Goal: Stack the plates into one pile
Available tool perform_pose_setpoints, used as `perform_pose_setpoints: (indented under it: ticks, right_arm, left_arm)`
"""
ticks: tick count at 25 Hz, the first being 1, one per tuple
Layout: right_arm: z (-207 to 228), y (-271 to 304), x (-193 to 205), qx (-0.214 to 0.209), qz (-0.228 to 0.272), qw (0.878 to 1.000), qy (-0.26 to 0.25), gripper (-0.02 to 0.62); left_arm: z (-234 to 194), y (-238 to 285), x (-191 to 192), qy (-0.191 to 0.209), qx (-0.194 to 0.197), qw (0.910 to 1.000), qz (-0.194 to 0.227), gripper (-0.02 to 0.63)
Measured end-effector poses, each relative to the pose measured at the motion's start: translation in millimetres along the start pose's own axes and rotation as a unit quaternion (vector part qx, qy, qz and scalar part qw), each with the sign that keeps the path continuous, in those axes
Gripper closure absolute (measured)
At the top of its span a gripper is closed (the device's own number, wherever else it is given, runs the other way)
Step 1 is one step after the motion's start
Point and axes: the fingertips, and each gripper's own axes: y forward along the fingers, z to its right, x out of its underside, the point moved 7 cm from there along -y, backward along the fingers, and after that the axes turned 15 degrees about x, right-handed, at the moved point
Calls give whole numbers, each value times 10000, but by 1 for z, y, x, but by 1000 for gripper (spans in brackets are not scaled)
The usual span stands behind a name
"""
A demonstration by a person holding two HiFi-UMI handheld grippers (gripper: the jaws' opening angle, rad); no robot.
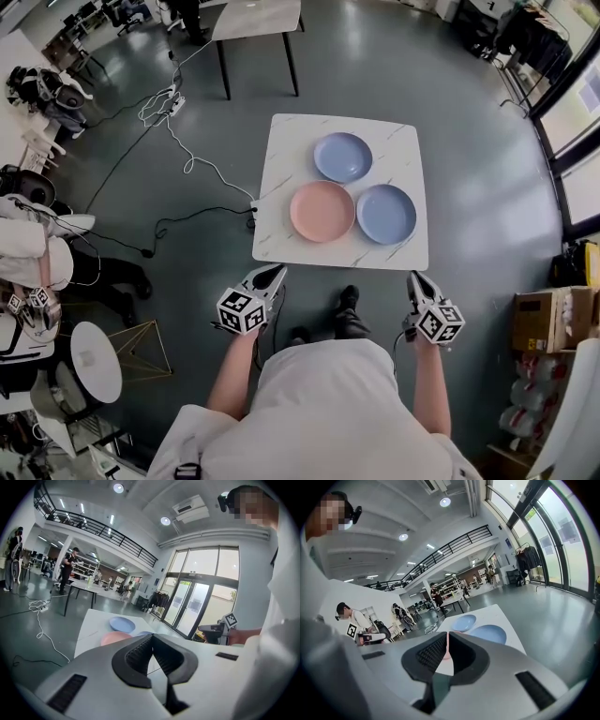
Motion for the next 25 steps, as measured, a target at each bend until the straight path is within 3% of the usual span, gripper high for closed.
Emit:
perform_pose_setpoints:
  ticks: [15,25]
  right_arm:
    - [63,98,-40,-349,-396,9985,148,565]
    - [116,153,-62,-712,-662,9952,70,565]
  left_arm:
    - [-27,82,-24,-138,-351,9992,-142,594]
    - [-29,146,-19,-425,-785,9960,35,594]
